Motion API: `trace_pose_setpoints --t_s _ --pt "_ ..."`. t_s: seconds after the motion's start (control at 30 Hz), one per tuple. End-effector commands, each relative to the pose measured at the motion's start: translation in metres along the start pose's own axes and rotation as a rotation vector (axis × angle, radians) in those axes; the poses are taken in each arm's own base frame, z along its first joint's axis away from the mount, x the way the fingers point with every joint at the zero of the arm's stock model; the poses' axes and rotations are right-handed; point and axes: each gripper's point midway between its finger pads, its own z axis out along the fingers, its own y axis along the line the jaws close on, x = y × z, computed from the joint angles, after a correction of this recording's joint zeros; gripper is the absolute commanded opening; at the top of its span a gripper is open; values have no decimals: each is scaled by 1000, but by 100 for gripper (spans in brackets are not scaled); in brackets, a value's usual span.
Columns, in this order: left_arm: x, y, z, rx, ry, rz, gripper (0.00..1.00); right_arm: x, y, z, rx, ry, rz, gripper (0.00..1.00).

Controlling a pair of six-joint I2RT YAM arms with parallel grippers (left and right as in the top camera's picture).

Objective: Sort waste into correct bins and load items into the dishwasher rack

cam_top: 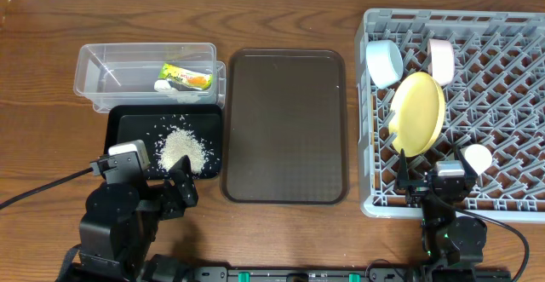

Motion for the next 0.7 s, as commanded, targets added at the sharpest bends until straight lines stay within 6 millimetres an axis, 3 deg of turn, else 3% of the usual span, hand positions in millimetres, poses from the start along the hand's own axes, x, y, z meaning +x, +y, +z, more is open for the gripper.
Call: trace_pose_setpoints --t_s 0.0,0.37,0.53,0.67 --pt "0 3 0 -13 -3 11 91 0 4 0 -20 -3 -15 99" --pt "1 3 0 -15 -1 14 91 0 4 0 -20 -3 -15 99" --pt "22 12 -1 -46 84 65 92 0 4 0 -20 -3 -15 99" --pt "15 17 -2 -65 35 45 91 0 4 0 -20 -2 -15 99"
